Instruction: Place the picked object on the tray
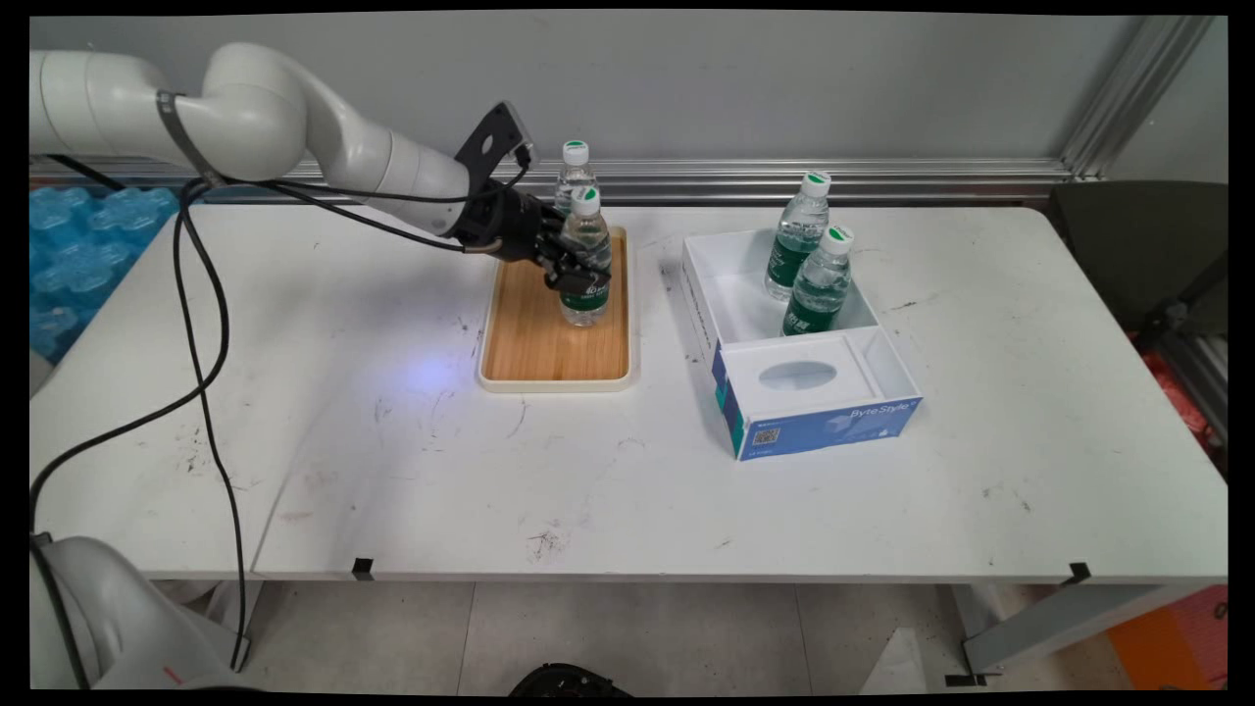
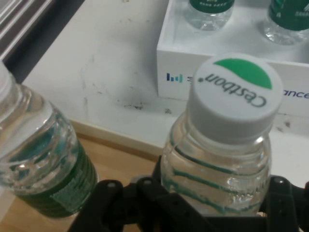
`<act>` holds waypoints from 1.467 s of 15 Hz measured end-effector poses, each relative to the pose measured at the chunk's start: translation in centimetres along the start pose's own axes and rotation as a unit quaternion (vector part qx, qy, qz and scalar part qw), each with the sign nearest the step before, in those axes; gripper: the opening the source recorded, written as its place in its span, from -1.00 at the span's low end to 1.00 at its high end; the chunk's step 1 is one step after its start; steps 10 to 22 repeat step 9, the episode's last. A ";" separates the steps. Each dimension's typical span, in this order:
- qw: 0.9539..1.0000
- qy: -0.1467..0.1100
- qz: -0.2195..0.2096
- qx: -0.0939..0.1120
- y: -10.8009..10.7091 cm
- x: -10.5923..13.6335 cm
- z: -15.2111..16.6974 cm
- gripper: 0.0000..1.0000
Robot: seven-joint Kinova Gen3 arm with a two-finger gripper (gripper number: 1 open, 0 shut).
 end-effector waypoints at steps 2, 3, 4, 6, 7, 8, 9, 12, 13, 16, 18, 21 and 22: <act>1.000 0.003 0.003 0.002 -0.1 -0.2 0.2 -1.00; 1.000 0.005 0.005 0.002 -0.1 -0.4 0.3 -1.00; 1.000 0.006 0.006 0.003 -0.2 -0.5 0.3 1.00; 1.000 0.007 0.007 0.004 -0.2 -0.7 0.3 1.00; 1.000 0.008 0.008 0.005 -0.2 -0.8 0.2 1.00; 1.000 0.008 0.008 0.005 -0.2 -0.9 0.2 1.00; 1.000 0.008 0.009 0.004 -0.2 -0.9 0.1 1.00; 1.000 0.008 0.009 0.004 -0.2 -0.9 0.1 1.00; 1.000 0.008 0.009 0.004 -0.2 -0.9 0.1 1.00; 1.000 0.008 0.009 0.004 -0.2 -0.9 0.1 1.00; 1.000 0.008 0.009 0.004 -0.2 -0.9 0.1 1.00; 1.000 0.008 0.009 0.004 -0.2 -0.9 0.1 1.00; 1.000 0.008 0.009 0.004 -0.2 -0.9 0.1 1.00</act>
